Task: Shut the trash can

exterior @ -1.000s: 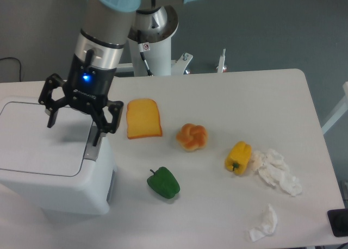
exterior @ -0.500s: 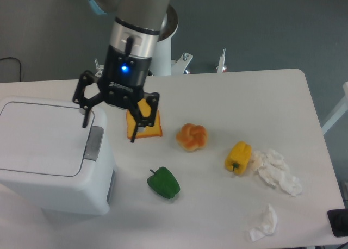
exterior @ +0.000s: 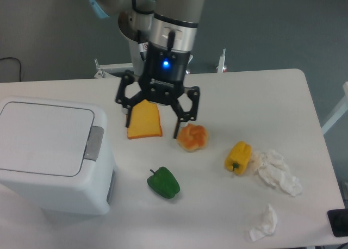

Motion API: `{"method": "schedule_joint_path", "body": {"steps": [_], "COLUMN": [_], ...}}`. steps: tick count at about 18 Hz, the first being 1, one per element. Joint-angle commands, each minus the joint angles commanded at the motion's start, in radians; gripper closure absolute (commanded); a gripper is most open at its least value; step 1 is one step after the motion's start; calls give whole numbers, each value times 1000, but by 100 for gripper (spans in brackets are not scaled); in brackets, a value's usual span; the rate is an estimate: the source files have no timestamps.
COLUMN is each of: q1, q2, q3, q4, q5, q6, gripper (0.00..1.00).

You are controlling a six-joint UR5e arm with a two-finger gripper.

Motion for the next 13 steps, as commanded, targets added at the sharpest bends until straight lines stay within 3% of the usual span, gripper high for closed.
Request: {"method": "schedule_joint_path", "body": {"steps": [9, 13], "q1": [37, 60], "q2": [20, 49], "q3": [-49, -67], "q4": [-2, -32], "q5": [153, 239], "q6": [339, 518], "gripper": [0, 0]}}
